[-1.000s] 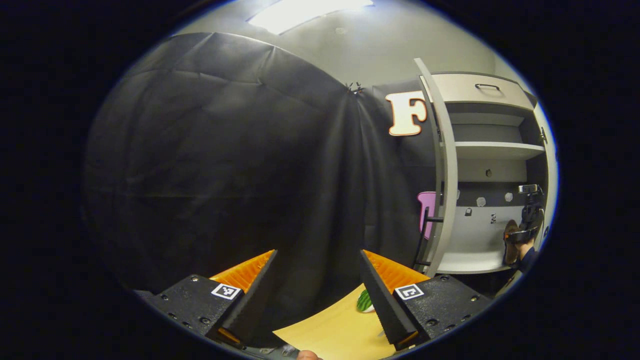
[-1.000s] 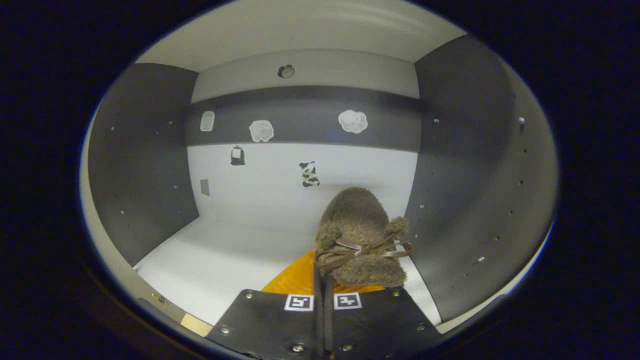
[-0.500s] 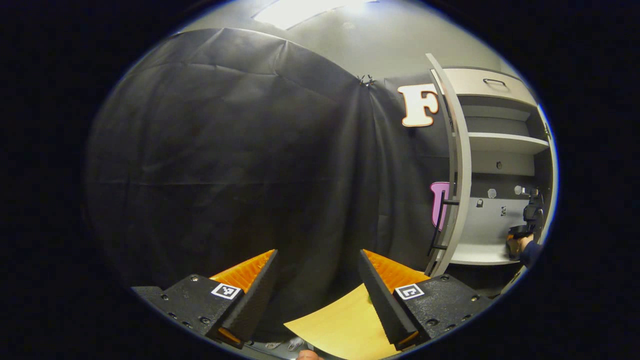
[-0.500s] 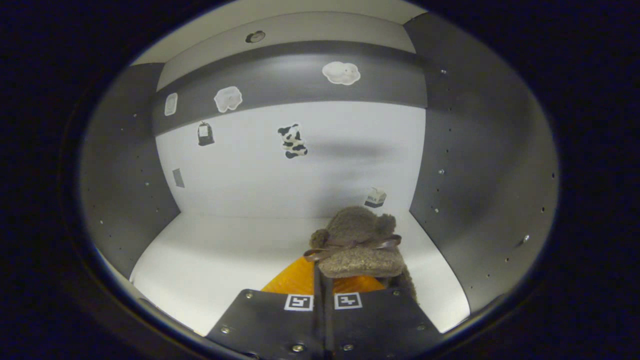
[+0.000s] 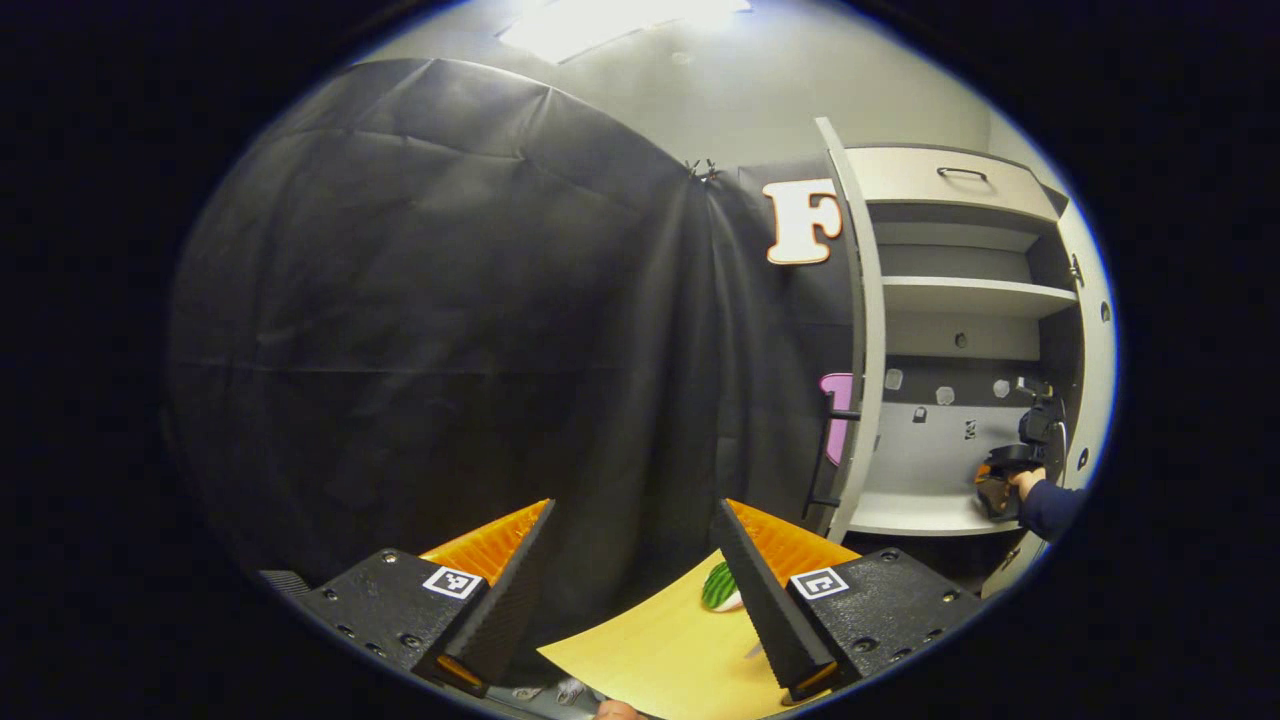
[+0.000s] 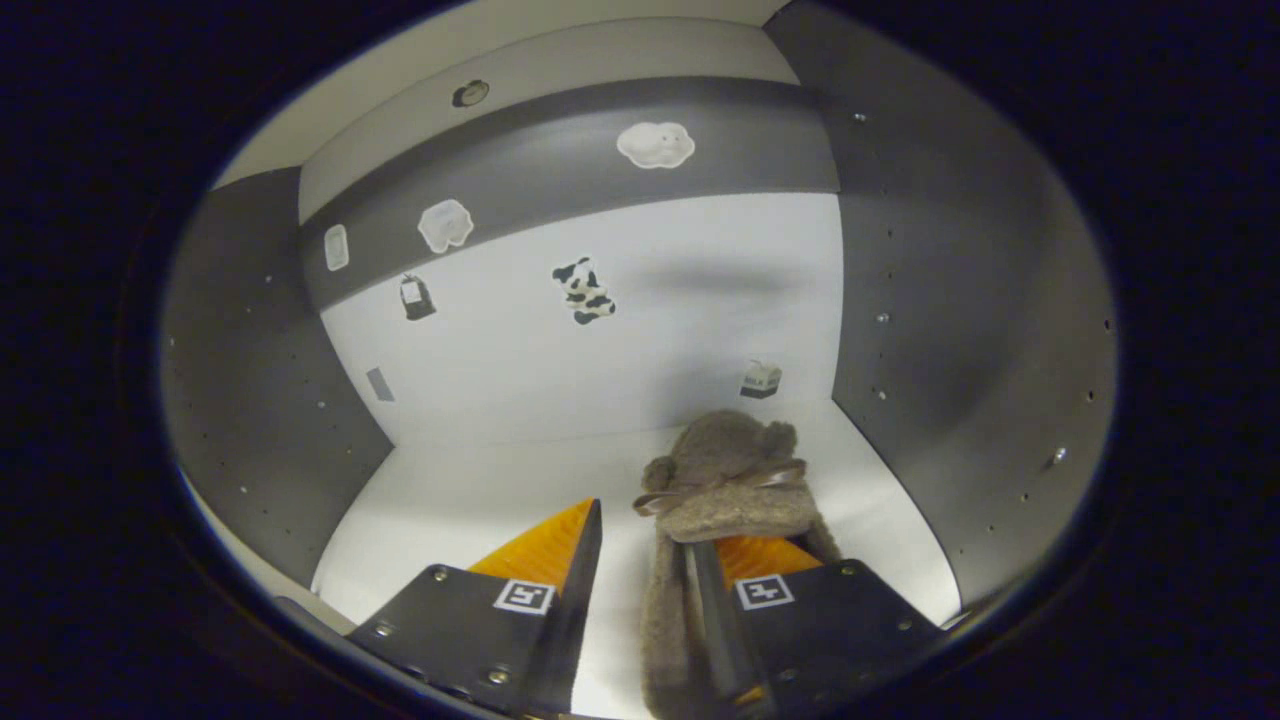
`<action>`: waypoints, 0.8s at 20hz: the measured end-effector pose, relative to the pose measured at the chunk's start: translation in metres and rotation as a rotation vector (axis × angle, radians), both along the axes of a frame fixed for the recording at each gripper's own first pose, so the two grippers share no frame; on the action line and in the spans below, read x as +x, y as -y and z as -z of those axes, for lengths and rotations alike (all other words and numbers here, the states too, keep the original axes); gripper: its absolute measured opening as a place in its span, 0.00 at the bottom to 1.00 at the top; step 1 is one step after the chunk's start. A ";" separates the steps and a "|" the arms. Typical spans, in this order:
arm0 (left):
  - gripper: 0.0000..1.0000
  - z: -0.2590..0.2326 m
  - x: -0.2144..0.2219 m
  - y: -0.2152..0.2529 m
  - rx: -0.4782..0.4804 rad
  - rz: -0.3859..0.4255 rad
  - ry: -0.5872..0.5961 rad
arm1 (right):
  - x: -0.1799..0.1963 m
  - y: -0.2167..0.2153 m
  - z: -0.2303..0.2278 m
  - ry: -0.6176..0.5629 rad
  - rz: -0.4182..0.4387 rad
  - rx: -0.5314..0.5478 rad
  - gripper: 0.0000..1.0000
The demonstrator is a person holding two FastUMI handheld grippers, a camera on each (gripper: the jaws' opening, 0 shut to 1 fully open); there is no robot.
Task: Grab one shoe with the right hand and put it into the shoe cabinet, grab the other shoe with the left hand and put it into the shoe cabinet; then close the right door with the right hand and the left door with the left hand.
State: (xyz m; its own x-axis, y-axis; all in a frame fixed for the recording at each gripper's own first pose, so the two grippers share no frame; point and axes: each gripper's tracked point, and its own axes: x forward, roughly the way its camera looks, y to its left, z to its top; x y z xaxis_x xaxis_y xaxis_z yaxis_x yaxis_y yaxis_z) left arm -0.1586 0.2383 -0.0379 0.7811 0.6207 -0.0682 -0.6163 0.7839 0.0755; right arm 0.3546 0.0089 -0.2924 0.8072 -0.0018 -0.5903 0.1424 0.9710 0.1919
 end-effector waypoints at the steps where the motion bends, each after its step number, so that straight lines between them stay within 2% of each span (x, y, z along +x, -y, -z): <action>1: 0.96 -0.001 0.004 0.005 0.001 0.018 0.004 | -0.007 0.000 -0.007 0.009 -0.009 -0.012 0.52; 5: 0.99 -0.002 0.020 0.027 -0.013 0.111 0.015 | -0.040 0.001 -0.047 0.077 -0.051 -0.062 0.53; 7: 0.93 0.001 0.030 0.043 -0.028 0.169 0.013 | -0.059 0.001 -0.081 0.149 -0.072 -0.093 0.52; 8: 0.96 0.001 0.037 0.052 -0.033 0.203 0.013 | -0.072 0.001 -0.099 0.182 -0.080 -0.099 0.52; 9: 0.94 0.002 0.043 0.062 -0.036 0.235 0.011 | -0.083 0.000 -0.117 0.217 -0.086 -0.101 0.52; 10: 0.96 0.004 0.048 0.071 -0.040 0.270 0.009 | -0.097 0.002 -0.137 0.255 -0.087 -0.107 0.52; 11: 0.96 0.006 0.055 0.082 -0.044 0.308 0.005 | -0.111 0.005 -0.157 0.289 -0.084 -0.119 0.49; 12: 0.93 0.008 0.061 0.093 -0.049 0.345 0.001 | -0.126 0.009 -0.175 0.321 -0.076 -0.132 0.55; 13: 0.96 0.011 0.066 0.104 -0.058 0.383 -0.006 | -0.143 0.013 -0.194 0.352 -0.069 -0.140 0.52; 14: 0.96 0.017 0.070 0.119 -0.072 0.427 -0.017 | -0.159 0.015 -0.212 0.383 -0.062 -0.142 0.55; 16: 0.94 0.032 0.087 0.141 -0.101 0.494 -0.044 | -0.189 0.019 -0.244 0.434 -0.065 -0.159 0.48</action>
State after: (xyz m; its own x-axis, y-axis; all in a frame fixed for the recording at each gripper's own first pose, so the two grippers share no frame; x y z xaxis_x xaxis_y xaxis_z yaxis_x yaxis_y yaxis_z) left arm -0.0718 0.0970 -0.0702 0.9748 0.1664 -0.1486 -0.1681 0.9858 0.0014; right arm 0.1657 -0.0099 -0.0489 0.9809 -0.0065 -0.1945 0.0202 0.9975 0.0684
